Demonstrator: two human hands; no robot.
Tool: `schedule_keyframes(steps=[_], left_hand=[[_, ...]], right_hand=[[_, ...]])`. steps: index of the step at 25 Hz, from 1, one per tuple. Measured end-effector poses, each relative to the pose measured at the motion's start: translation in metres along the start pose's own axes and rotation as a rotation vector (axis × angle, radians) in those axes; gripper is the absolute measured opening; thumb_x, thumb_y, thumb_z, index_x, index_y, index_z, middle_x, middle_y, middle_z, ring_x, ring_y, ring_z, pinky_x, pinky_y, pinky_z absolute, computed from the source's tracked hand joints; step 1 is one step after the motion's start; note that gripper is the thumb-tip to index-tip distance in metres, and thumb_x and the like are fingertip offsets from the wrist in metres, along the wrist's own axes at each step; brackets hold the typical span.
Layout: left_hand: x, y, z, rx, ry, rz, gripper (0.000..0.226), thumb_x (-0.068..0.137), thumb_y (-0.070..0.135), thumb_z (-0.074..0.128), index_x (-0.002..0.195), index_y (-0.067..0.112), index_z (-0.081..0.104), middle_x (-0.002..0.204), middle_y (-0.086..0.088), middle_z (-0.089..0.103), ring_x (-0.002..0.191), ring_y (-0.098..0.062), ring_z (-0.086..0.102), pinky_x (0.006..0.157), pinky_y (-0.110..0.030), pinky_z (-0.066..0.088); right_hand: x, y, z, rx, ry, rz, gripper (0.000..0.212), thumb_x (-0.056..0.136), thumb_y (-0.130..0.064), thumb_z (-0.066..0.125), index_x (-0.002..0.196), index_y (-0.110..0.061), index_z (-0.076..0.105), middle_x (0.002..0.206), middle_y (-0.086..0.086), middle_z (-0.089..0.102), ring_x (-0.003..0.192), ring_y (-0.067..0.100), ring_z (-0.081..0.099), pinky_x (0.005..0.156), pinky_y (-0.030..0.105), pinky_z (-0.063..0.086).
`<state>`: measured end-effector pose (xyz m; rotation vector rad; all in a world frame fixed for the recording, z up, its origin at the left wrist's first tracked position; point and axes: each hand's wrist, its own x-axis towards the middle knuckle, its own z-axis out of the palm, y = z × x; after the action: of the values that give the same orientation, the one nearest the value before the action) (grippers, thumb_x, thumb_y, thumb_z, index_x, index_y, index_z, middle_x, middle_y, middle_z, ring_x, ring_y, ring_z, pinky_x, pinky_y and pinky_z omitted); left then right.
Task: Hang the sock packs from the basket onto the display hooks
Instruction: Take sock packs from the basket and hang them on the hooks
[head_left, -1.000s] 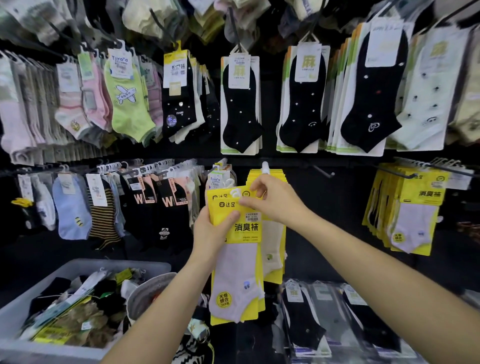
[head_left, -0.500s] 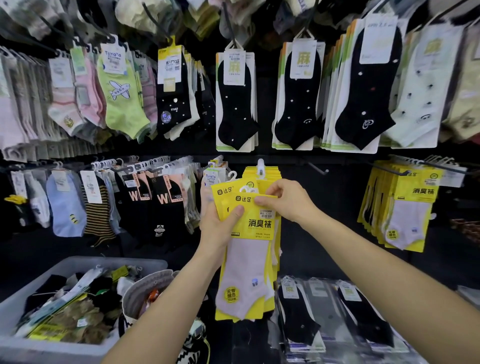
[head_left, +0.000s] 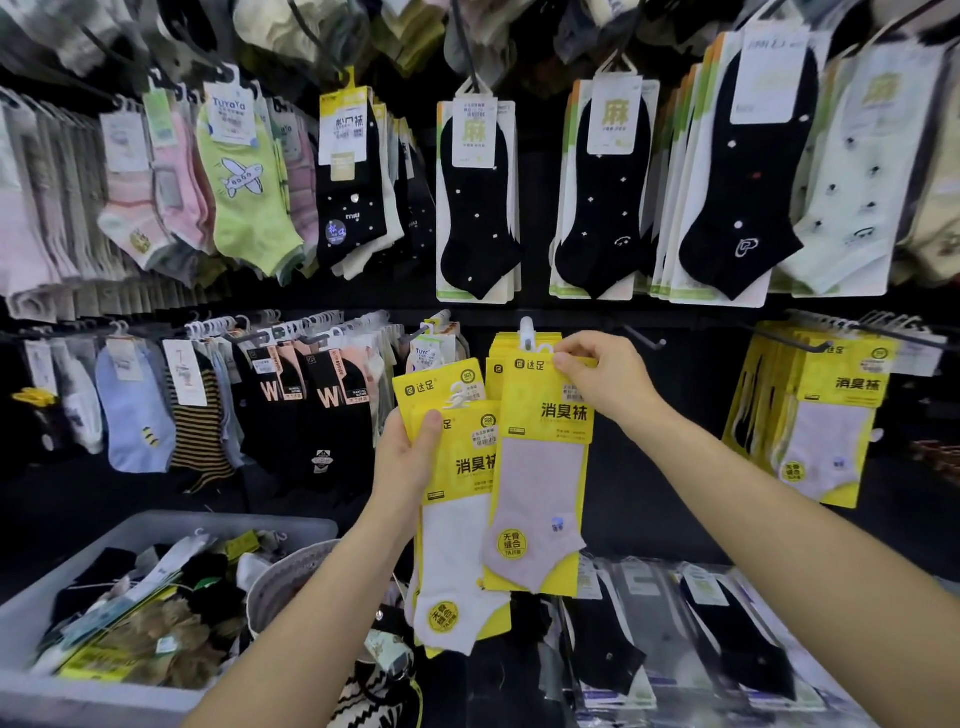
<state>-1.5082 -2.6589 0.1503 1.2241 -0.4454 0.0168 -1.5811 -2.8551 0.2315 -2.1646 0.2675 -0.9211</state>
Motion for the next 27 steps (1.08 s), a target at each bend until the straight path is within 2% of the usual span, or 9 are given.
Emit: schedule_keyframes(steps=[4,8,11,13,15,18,21,24,27], left_hand=[[0.000,-0.002,-0.007,0.030,0.036,-0.007,0.006,0.095,0.021,0.051,0.095,0.025,0.055,0.106,-0.008,0.067,0.091,-0.026,0.068,0.077,-0.045,0.056],[0.001,-0.005,-0.014,0.049,0.046,-0.005,0.007,0.095,0.022,0.052,0.095,0.027,0.055,0.101,-0.002,0.068,0.086,-0.021,0.069,0.069,-0.039,0.057],[0.001,-0.007,-0.018,0.046,0.051,0.000,0.007,0.095,0.022,0.052,0.094,0.028,0.055,0.094,0.005,0.070,0.077,-0.012,0.071,0.058,-0.028,0.057],[0.001,-0.007,-0.020,0.042,0.049,-0.005,0.007,0.095,0.023,0.052,0.094,0.028,0.055,0.091,0.007,0.070,0.074,-0.009,0.071,0.056,-0.027,0.056],[0.001,-0.006,-0.020,0.038,0.050,-0.004,0.007,0.095,0.023,0.052,0.094,0.028,0.055,0.088,0.008,0.071,0.073,-0.009,0.071,0.055,-0.026,0.056],[0.000,-0.004,-0.021,0.024,0.049,0.004,0.007,0.094,0.022,0.052,0.094,0.028,0.056,0.084,0.009,0.072,0.074,-0.011,0.071,0.056,-0.027,0.057],[-0.001,-0.003,-0.021,0.034,0.060,-0.013,0.007,0.095,0.022,0.052,0.094,0.028,0.055,0.095,0.003,0.070,0.085,-0.020,0.070,0.070,-0.040,0.058],[-0.002,0.001,-0.021,0.066,0.072,-0.014,0.005,0.095,0.024,0.052,0.094,0.028,0.055,0.102,-0.003,0.068,0.092,-0.026,0.068,0.079,-0.049,0.056],[-0.003,0.007,-0.022,0.133,0.096,0.036,0.003,0.093,0.025,0.054,0.093,0.028,0.055,0.108,-0.008,0.067,0.095,-0.027,0.067,0.081,-0.050,0.055]], right_hand=[[0.010,-0.005,0.007,-0.023,0.031,0.004,0.011,0.088,-0.026,0.061,0.094,-0.021,0.069,0.096,-0.009,0.062,0.093,0.009,0.053,0.077,0.028,0.043],[0.012,-0.005,0.011,-0.050,0.041,0.021,0.007,0.087,-0.028,0.061,0.089,-0.024,0.067,0.095,-0.011,0.060,0.091,0.010,0.054,0.074,0.030,0.044],[0.009,-0.007,0.012,0.067,0.060,0.028,0.008,0.085,-0.027,0.062,0.077,-0.028,0.064,0.082,-0.012,0.062,0.076,0.008,0.058,0.067,0.026,0.046],[0.005,-0.010,0.011,0.112,0.076,-0.005,0.015,0.085,-0.028,0.061,0.071,-0.034,0.062,0.074,-0.013,0.062,0.063,0.003,0.057,0.060,0.022,0.045],[0.004,-0.013,0.012,0.078,0.067,-0.033,0.016,0.086,-0.031,0.061,0.071,-0.036,0.061,0.072,-0.013,0.062,0.059,0.001,0.056,0.059,0.021,0.044],[0.008,-0.016,0.014,-0.014,0.035,0.003,0.013,0.086,-0.033,0.060,0.073,-0.034,0.061,0.072,-0.016,0.060,0.070,0.005,0.057,0.077,0.032,0.049],[0.008,-0.016,0.015,-0.104,0.006,0.050,0.012,0.087,-0.034,0.058,0.077,-0.032,0.062,0.080,-0.016,0.060,0.093,0.015,0.058,0.095,0.046,0.043],[0.003,-0.013,0.018,-0.211,0.005,-0.004,0.014,0.087,-0.035,0.059,0.085,-0.026,0.070,0.099,-0.008,0.065,0.109,0.019,0.054,0.097,0.048,0.041],[0.001,-0.010,0.018,-0.220,0.022,-0.026,0.019,0.086,-0.035,0.062,0.098,-0.023,0.071,0.112,0.000,0.061,0.113,0.021,0.051,0.096,0.048,0.041]])
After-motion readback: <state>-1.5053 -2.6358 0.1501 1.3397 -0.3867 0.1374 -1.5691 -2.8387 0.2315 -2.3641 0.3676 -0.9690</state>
